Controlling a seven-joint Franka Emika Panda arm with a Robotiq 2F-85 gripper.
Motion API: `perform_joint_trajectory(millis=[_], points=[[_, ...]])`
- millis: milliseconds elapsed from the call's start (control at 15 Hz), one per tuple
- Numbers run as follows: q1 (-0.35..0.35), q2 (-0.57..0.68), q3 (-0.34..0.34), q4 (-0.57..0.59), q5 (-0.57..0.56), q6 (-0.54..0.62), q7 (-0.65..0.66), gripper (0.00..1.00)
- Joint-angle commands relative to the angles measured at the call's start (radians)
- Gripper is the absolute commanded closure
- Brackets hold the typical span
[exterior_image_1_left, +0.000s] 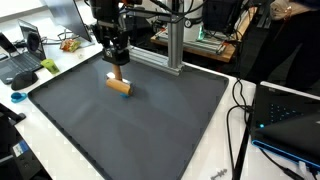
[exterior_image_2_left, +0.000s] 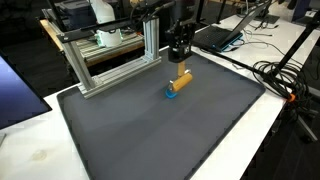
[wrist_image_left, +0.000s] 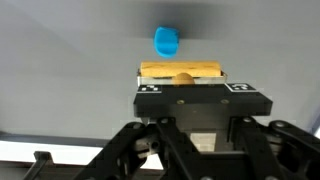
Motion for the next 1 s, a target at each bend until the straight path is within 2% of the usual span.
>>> perform_joint_trajectory(millis=[0,200,400,733,800,933], points=[[-0.03,-0.115,0.046,-0.075,0.08,-0.005,-0.229,0.78],[-0.041,-0.168,0.055,-0.083,0.148,-0.064,-0.446,0.78],[-0.045,-0.176,0.037,-0.039,0.171,-0.175,-0.645,0.78],[-0.044,-0.127,0.019,0.057,0.091,-0.327,-0.879,0.78],[-0.038,-0.154,0.019,-0.007,0.121,-0.263,-0.805,0.53],[-0.039,-0.142,0.019,0.017,0.11,-0.293,-0.848,0.53]])
